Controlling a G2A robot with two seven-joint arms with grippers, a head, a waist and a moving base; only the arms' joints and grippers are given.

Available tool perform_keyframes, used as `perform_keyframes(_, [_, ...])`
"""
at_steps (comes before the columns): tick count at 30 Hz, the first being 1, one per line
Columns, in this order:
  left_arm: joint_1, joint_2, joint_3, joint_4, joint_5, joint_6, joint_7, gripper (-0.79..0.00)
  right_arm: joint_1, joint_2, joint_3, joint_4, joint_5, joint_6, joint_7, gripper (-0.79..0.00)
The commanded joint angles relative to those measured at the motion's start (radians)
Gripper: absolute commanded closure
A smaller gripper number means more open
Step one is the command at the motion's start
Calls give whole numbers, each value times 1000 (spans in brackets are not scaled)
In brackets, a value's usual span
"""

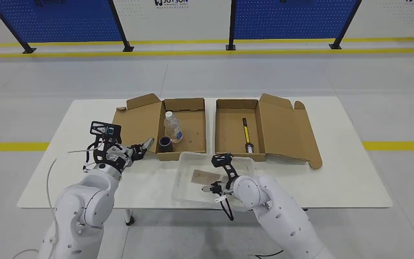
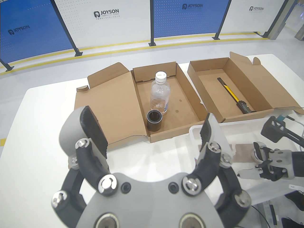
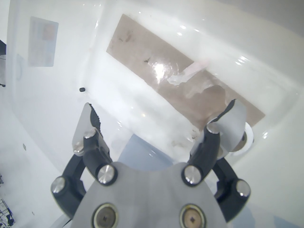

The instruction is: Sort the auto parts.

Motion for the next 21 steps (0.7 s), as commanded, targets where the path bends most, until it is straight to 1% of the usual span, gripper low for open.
perform_keyframes(1, [0,0,0,0,0,0,0,-785,9,-4,-11,7,13,-9,4,-785])
perform_keyframes(6, [0,0,0,0,0,0,0,-785,36,-16,-41,25,57,-35,-3,-785])
perform_keyframes(9, [0,0,0,0,0,0,0,-785,57,-24,-61,44,92,-69,2,-785])
perform_keyframes(13, [0,0,0,0,0,0,0,-785,92,-32,-84,61,105,-98,1,-785])
perform_keyframes(17, [0,0,0,0,0,0,0,-785,118,-32,-96,50,46,-79,21,-785])
perform_keyframes(21, [0,0,0,0,0,0,0,-785,120,-20,-75,8,-47,-41,50,-785])
